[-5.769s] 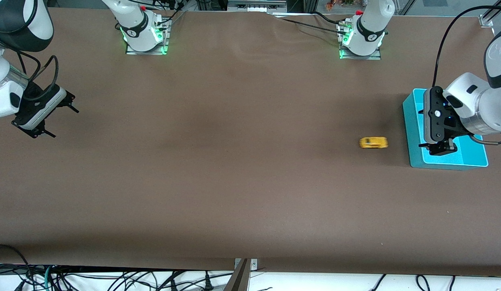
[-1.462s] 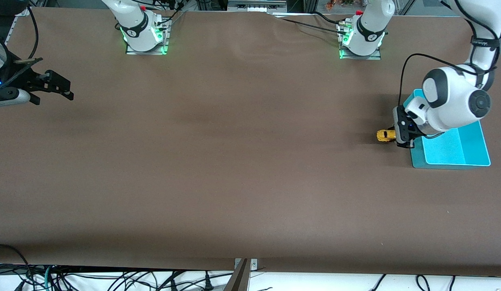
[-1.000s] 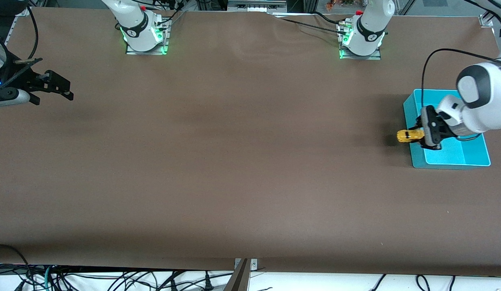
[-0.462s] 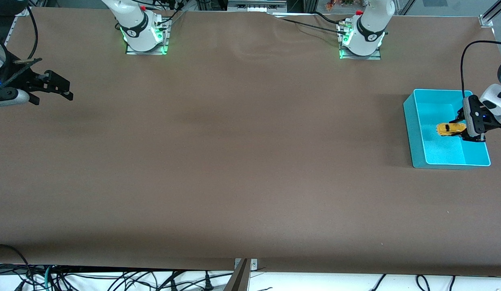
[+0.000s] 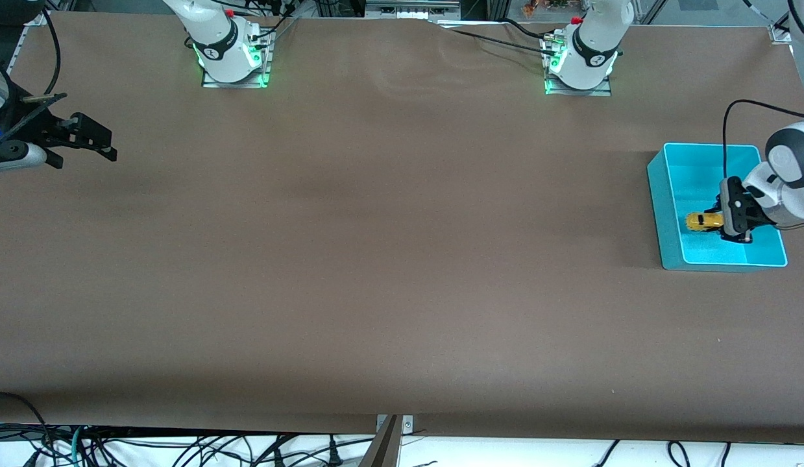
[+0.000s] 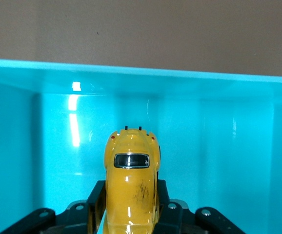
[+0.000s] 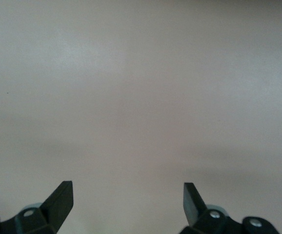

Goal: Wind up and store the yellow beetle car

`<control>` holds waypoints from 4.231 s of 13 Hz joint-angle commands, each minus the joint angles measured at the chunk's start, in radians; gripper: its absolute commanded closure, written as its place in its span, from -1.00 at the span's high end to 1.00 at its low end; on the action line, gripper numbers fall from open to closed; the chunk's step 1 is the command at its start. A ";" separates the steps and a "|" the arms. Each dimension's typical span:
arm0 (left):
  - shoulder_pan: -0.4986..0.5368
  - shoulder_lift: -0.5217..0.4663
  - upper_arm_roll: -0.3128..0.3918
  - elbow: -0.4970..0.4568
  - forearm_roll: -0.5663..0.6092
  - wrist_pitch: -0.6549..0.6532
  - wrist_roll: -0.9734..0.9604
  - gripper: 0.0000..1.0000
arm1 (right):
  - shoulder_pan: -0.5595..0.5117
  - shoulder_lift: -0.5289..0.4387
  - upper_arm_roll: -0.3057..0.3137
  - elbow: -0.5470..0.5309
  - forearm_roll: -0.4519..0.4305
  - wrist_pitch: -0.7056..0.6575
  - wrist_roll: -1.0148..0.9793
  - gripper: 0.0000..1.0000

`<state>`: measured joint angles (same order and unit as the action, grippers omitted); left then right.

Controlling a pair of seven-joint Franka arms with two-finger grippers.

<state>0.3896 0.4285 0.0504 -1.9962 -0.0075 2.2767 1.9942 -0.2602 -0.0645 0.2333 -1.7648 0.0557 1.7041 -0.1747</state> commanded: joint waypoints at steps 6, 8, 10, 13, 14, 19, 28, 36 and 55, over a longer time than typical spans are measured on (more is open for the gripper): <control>0.009 0.088 -0.007 0.014 0.014 0.108 0.020 -0.63 | -0.004 0.009 0.000 0.027 0.000 -0.023 -0.005 1.00; 0.009 0.089 -0.007 0.007 0.012 0.116 0.017 -0.39 | -0.004 0.009 -0.002 0.027 0.000 -0.023 -0.005 1.00; 0.009 0.076 -0.009 0.008 0.008 0.101 0.018 0.50 | -0.004 0.008 -0.002 0.027 0.000 -0.023 -0.005 1.00; 0.009 0.047 -0.011 0.013 0.008 0.044 0.018 1.00 | -0.004 0.008 -0.002 0.027 0.000 -0.023 -0.005 1.00; 0.009 0.029 -0.014 0.014 0.006 0.014 0.017 1.00 | -0.004 0.008 -0.002 0.027 0.000 -0.023 -0.005 1.00; 0.008 -0.059 -0.015 0.020 -0.017 -0.161 -0.017 1.00 | -0.004 0.009 -0.002 0.027 -0.002 -0.023 -0.005 1.00; -0.141 -0.212 -0.093 0.209 -0.088 -0.581 -0.596 1.00 | -0.004 0.009 -0.002 0.027 0.000 -0.023 -0.005 1.00; -0.304 -0.226 -0.103 0.345 -0.154 -0.589 -1.021 1.00 | -0.004 0.008 -0.002 0.027 0.000 -0.023 -0.005 1.00; -0.446 -0.304 -0.003 0.467 -0.094 -0.830 -1.967 1.00 | -0.004 0.008 -0.002 0.028 0.009 -0.023 -0.002 1.00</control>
<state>-0.0360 0.1357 0.0048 -1.5203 -0.1131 1.4551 0.0316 -0.2601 -0.0636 0.2313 -1.7645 0.0558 1.7034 -0.1747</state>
